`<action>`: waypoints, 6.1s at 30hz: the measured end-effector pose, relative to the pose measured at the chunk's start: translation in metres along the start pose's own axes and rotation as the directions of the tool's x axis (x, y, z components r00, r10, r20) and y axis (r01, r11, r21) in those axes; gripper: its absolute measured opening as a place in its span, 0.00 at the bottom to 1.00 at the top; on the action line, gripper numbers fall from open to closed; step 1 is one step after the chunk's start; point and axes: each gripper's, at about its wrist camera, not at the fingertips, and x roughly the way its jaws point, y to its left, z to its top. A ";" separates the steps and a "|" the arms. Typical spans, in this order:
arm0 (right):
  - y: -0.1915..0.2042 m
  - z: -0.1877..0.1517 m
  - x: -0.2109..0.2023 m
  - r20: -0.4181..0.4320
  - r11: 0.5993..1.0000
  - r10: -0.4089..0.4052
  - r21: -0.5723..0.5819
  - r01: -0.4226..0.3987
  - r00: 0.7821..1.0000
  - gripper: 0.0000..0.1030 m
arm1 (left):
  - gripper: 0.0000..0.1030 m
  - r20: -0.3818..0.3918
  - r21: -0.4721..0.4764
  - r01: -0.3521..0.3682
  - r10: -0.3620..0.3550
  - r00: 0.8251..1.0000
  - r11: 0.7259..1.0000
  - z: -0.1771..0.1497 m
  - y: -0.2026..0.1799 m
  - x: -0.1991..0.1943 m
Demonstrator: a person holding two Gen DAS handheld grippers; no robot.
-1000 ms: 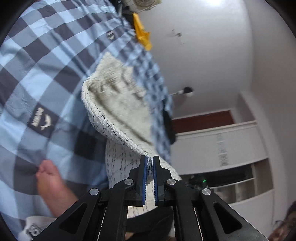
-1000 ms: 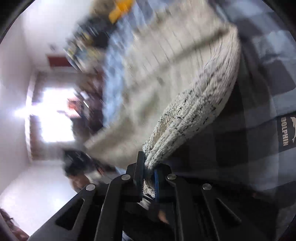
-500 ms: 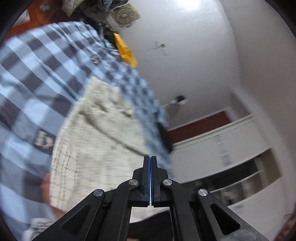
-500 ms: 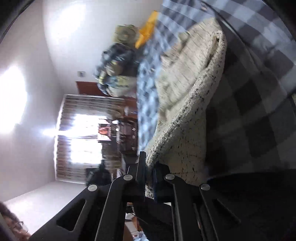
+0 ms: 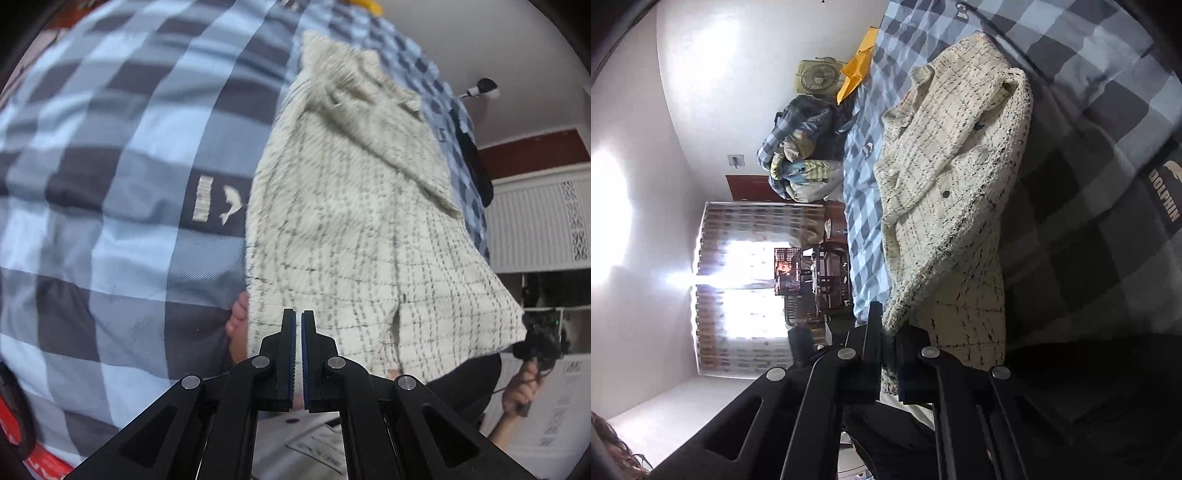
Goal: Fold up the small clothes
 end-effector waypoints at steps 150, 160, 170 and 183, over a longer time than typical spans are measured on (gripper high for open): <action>0.139 -0.081 0.096 0.267 0.835 0.059 -0.541 0.099 0.962 0.73 | 0.09 0.426 0.339 0.041 -0.192 0.884 0.940 -0.035 -0.291 -0.024; 0.148 -0.079 0.077 0.380 0.811 0.101 -0.567 0.145 0.920 0.75 | 1.00 0.496 0.267 -0.038 -0.103 0.862 0.963 -0.031 -0.277 -0.030; 0.078 -0.034 0.034 0.284 0.859 -0.322 -0.314 0.405 0.903 0.75 | 1.00 0.428 0.257 -0.351 0.220 0.877 0.900 -0.015 -0.209 -0.030; -0.020 0.024 -0.037 -0.080 0.737 -0.672 0.027 0.676 0.736 0.75 | 1.00 0.025 0.177 -0.341 0.342 0.939 0.923 -0.006 -0.072 0.026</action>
